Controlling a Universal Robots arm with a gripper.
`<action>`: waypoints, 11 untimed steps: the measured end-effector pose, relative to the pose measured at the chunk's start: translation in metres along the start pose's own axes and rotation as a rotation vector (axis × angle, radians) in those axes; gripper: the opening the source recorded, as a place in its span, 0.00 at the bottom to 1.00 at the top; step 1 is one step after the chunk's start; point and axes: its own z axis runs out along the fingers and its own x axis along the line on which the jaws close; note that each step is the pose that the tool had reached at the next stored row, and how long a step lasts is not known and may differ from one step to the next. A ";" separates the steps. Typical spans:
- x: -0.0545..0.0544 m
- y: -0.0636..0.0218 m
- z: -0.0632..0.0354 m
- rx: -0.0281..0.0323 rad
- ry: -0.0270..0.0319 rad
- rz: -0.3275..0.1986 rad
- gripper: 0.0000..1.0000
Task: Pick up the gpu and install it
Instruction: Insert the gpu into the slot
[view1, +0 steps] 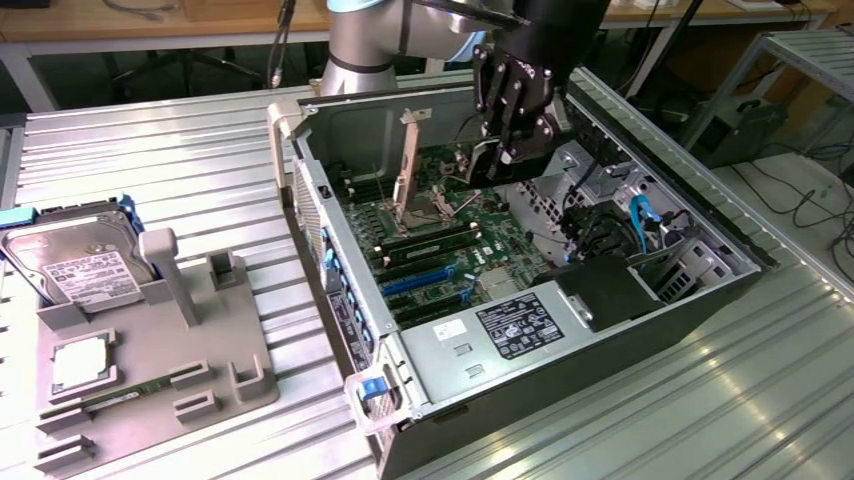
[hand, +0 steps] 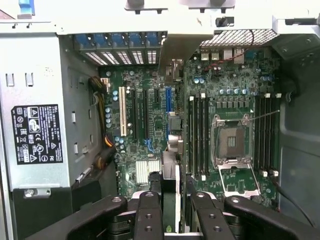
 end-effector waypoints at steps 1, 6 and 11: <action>-0.001 0.0004 0.0019 0.0000 0.0001 0.000 0.27; -0.009 0.0007 0.0123 -0.0004 -0.0003 -0.023 0.27; -0.010 0.0030 0.0236 0.0000 -0.0001 -0.006 0.27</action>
